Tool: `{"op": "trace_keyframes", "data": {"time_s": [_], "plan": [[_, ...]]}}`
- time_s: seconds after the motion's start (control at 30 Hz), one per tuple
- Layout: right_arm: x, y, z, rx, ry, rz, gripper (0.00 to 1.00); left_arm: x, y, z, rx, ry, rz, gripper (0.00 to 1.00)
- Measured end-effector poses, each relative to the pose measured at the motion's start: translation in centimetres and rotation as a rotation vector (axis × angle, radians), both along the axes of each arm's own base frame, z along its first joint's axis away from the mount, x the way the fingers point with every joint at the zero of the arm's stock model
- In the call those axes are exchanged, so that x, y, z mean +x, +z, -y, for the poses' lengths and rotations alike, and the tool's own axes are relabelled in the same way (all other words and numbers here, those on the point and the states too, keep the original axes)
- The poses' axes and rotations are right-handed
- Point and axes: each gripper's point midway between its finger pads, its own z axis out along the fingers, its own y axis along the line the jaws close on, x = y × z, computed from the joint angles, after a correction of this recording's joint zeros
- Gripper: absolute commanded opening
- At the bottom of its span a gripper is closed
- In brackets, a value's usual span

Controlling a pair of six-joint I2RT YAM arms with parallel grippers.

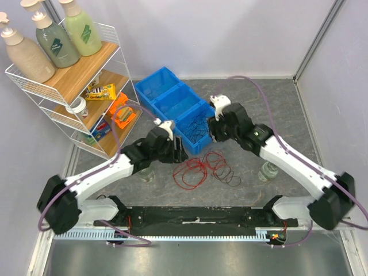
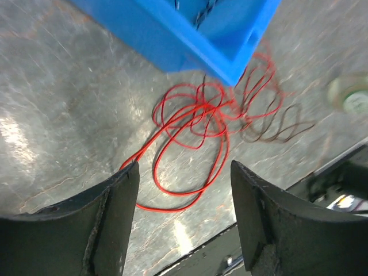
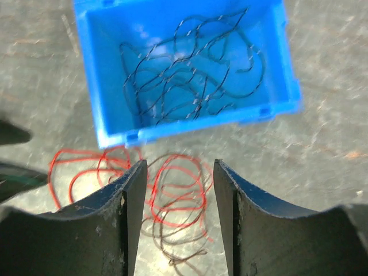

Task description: Untangle the cables

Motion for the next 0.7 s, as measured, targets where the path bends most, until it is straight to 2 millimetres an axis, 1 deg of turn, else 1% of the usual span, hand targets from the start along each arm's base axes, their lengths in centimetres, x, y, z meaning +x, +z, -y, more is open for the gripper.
{"op": "trace_keyframes", "data": {"time_s": [0.03,0.1,0.17,0.23,0.33,0.37,0.43,0.57,0.67,0.7], "plan": [[-1.0,-0.1,0.3,0.036,0.010,0.010,0.58,-0.2,-1.5,0.3,0.042,-0.022,-0.024,0.75],[-3.3,-1.7,0.7,0.095,0.040,-0.010,0.58,-0.9,-3.6,1.0,0.113,-0.074,-0.051,0.78],[-5.3,-4.9,0.8,0.127,0.055,-0.078,0.57,-1.7,-5.5,1.8,0.204,-0.134,-0.051,0.80],[-7.0,-8.4,1.1,0.135,0.050,-0.161,0.57,-1.8,-6.4,2.6,0.263,-0.173,-0.039,0.80],[-9.4,-12.9,2.4,0.115,0.002,-0.273,0.56,-0.8,-7.6,3.1,0.345,-0.197,-0.017,0.79],[-9.9,-13.7,2.7,0.112,-0.013,-0.299,0.56,-0.4,-8.1,3.1,0.368,-0.198,-0.015,0.78],[-10.2,-14.5,2.8,0.121,-0.035,-0.321,0.56,0.0,-9.0,3.1,0.397,-0.197,-0.022,0.75],[-9.8,-14.6,2.3,0.160,-0.054,-0.310,0.54,0.1,-10.8,2.8,0.438,-0.200,-0.039,0.73],[-9.5,-14.9,1.8,0.174,-0.059,-0.314,0.53,0.5,-11.7,2.6,0.465,-0.193,-0.035,0.73],[-9.4,-15.0,1.7,0.179,-0.057,-0.317,0.53,0.6,-11.9,2.6,0.474,-0.190,-0.030,0.72]]}}
